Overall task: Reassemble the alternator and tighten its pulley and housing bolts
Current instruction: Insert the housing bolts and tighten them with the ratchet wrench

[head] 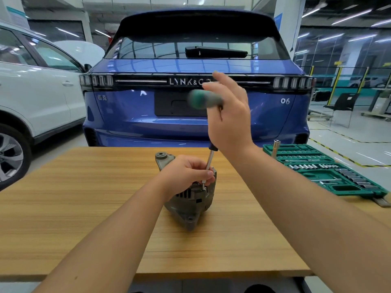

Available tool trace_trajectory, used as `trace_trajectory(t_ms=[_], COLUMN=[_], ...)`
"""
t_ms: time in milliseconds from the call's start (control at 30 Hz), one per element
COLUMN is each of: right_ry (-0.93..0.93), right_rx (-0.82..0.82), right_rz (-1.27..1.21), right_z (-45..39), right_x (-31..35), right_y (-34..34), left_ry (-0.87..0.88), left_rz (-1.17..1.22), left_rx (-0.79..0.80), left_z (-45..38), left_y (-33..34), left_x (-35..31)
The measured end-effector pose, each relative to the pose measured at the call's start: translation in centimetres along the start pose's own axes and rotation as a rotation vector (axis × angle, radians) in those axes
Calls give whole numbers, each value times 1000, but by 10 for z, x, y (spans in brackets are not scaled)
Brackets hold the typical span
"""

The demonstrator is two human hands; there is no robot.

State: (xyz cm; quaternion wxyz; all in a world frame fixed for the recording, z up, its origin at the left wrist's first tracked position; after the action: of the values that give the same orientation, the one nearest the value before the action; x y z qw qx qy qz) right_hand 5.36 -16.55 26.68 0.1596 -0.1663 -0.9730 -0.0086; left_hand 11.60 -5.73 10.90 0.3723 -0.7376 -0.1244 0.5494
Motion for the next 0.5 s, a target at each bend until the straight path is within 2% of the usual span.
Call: trace_trajectory(t_ms=[33, 67, 267, 500], right_ry=[-132, -169, 22, 15], right_rx=[85, 162, 456, 547], right_rz=[142, 197, 163, 228], right_z=[1, 1, -2, -2], right_x=[7, 9, 4, 12], right_y=[6, 11, 28, 37], left_ry=[4, 7, 11, 19], left_rz=[-1, 1, 2, 6], left_rx=[3, 4, -2, 0], left_z=[0, 0, 2, 4], left_y=[0, 0, -1, -2], left_x=[0, 0, -1, -1])
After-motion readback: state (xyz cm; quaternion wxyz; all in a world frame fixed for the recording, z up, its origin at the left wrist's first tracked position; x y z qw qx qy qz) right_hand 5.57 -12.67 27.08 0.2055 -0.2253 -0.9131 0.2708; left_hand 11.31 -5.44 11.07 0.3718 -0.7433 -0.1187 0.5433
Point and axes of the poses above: each hand's wrist, its own z-axis away from the middle knuckle, its own y-axis out of the palm, x = y × z, the point moved 9 cm from there along -z, towards the middle knuckle, and after that the axes turned 15 degrees about -z, right-handed, at the moved point
